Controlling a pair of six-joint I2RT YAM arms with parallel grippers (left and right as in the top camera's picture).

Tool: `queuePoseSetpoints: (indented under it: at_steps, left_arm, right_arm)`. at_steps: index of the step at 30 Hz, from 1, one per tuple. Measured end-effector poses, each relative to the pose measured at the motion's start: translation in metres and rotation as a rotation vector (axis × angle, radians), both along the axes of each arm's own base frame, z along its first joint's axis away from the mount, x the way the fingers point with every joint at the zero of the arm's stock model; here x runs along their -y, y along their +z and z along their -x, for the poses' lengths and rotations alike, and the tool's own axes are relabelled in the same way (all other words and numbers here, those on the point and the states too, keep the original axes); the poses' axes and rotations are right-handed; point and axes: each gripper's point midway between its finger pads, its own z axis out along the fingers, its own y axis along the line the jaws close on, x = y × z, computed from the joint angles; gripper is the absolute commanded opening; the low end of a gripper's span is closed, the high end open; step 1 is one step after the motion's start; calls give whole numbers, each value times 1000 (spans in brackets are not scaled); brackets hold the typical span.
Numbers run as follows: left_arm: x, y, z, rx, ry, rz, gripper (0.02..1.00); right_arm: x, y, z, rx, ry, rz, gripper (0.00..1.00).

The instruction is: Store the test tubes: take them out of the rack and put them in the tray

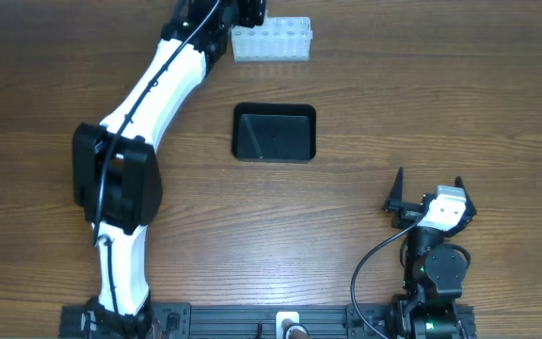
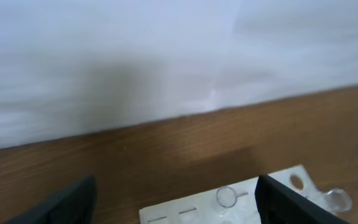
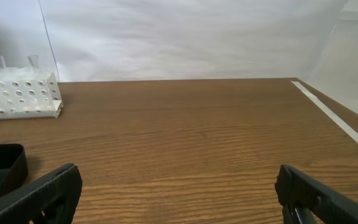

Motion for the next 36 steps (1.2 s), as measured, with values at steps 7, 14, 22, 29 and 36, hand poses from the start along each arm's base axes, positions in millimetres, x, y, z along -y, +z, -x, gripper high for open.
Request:
queuePoseSetpoints:
  at_steps: [7,14,22,29,36]
  left_arm:
    - [8,-28,-6,-29,-85,12,809]
    - [16,-45,-4,-56,-132,14,812]
    - [20,-47,-8,-35,-148,25,809]
    - [23,-63,-11,-46,-151,23,801]
    - [25,-62,-12,-38,-154,26,794]
  right_arm:
    - [0,0,0,0,0,1,991]
    - [0,0,0,0,0,1,993]
    - [0,0,0,0,0,0,993]
    - [0,0,0,0,0,0,991]
    - [0,0,0,0,0,1,991]
